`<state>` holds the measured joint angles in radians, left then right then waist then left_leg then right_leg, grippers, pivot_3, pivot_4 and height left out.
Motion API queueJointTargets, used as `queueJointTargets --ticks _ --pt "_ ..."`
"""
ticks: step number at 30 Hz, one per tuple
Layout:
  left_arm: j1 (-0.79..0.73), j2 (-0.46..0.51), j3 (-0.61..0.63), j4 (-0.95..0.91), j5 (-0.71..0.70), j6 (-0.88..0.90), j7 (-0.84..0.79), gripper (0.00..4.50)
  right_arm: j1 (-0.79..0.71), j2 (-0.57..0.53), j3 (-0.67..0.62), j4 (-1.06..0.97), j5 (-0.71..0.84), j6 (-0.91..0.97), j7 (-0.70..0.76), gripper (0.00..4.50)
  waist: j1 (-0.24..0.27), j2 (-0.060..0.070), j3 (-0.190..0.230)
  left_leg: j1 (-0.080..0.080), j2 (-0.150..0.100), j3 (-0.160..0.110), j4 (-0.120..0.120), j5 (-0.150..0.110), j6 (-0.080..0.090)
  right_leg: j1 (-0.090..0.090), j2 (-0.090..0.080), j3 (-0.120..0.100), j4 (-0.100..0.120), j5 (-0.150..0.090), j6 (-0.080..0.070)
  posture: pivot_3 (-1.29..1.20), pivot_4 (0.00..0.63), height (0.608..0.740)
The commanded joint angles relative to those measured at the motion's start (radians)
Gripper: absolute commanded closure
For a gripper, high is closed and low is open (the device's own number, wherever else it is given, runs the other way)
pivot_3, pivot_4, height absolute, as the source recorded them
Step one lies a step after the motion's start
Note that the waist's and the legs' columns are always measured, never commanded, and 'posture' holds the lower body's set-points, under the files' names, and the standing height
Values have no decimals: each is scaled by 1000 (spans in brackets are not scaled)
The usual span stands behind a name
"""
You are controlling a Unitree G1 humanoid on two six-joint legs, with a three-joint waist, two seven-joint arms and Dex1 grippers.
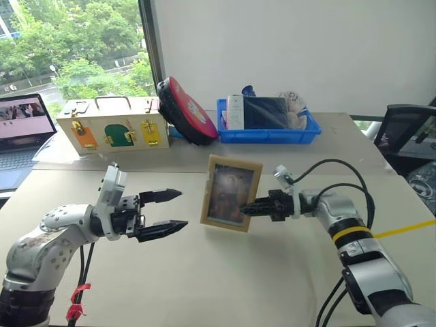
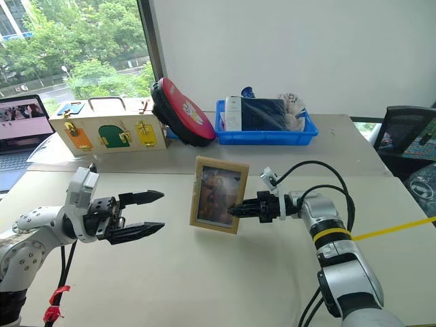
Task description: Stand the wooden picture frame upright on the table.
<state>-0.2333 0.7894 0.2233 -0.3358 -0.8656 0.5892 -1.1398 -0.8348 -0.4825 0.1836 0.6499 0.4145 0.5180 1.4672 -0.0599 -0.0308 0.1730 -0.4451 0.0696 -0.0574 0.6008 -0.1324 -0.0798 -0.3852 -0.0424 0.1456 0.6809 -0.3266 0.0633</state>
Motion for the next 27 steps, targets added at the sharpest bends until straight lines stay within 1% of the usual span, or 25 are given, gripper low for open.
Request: queueJointTargets --ticks 1,4,8,13,15,16,17,18,19,20,21,22,27 --pt "-14 2 19 5 -9 -13 -13 0 46 -6 6 -85 -45 -41 -25 3262 -1 0 0 0 0 0 0 0 0 0 0 0 0 0 0 0 150 735" --pt "-22 -1 12 17 -2 -18 -21 0 91 -11 12 -159 -67 -64 -52 3262 -2 0 0 0 0 0 0 0 0 0 0 0 0 0 0 0 150 735" --pt "-33 -5 1 32 4 -24 -30 0 146 -22 8 -262 -59 -27 -80 3265 -4 0 0 0 0 0 0 0 0 0 0 -1 0 0 0 0 150 735" --pt "-48 -13 -14 56 15 -36 -48 0 176 -26 -17 -331 -54 13 -156 3265 -5 0 0 0 0 0 0 0 0 1 0 -1 0 0 0 0 150 735" --pt "-55 -15 -18 66 20 -41 -55 0 178 -32 -28 -346 -48 30 -173 2259 -6 0 0 0 0 0 0 0 0 1 0 -1 0 0 0 0 150 735" --pt "-58 -16 -21 71 22 -43 -58 0 179 -37 -31 -352 -48 36 -178 2108 -6 0 0 0 0 -1 0 0 0 1 0 -1 0 0 0 0 150 735" --pt "-60 -17 -22 75 24 -44 -60 0 179 -40 -33 -357 -47 40 -181 1666 -6 0 0 0 0 -1 0 0 0 1 0 -1 0 0 0 0 150 735" --pt "-61 -18 -24 78 27 -47 -64 0 179 -45 -38 -363 -43 52 -185 1414 -6 0 0 0 0 -1 0 0 0 0 0 -1 0 0 0 0 150 735" --pt "-62 -20 -25 79 29 -48 -66 0 180 -48 -43 -368 -39 60 -188 975 -6 0 0 0 0 -1 0 0 0 0 0 -1 0 0 0 0 150 735" --pt "-64 -21 -27 82 31 -50 -70 0 176 -54 -56 -375 -31 78 -197 761 -6 0 0 0 0 0 0 0 0 0 0 -1 0 0 0 0 150 735" --pt "-66 -22 -29 88 34 -53 -76 0 178 -75 -79 -399 -11 111 -202 336 -6 0 0 0 0 -1 0 0 0 0 0 -1 0 0 0 0 150 735" --pt "-67 -24 -29 92 36 -55 -81 0 180 -90 -94 -417 3 135 -207 42 -6 0 0 0 0 -1 0 0 0 0 0 -1 0 0 0 0 150 735" --pt "-60 -24 -25 102 42 -64 -98 0 245 -165 -153 -532 39 202 -242 42 -3 0 0 0 0 -1 0 0 0 0 0 -1 0 0 0 0 150 735"
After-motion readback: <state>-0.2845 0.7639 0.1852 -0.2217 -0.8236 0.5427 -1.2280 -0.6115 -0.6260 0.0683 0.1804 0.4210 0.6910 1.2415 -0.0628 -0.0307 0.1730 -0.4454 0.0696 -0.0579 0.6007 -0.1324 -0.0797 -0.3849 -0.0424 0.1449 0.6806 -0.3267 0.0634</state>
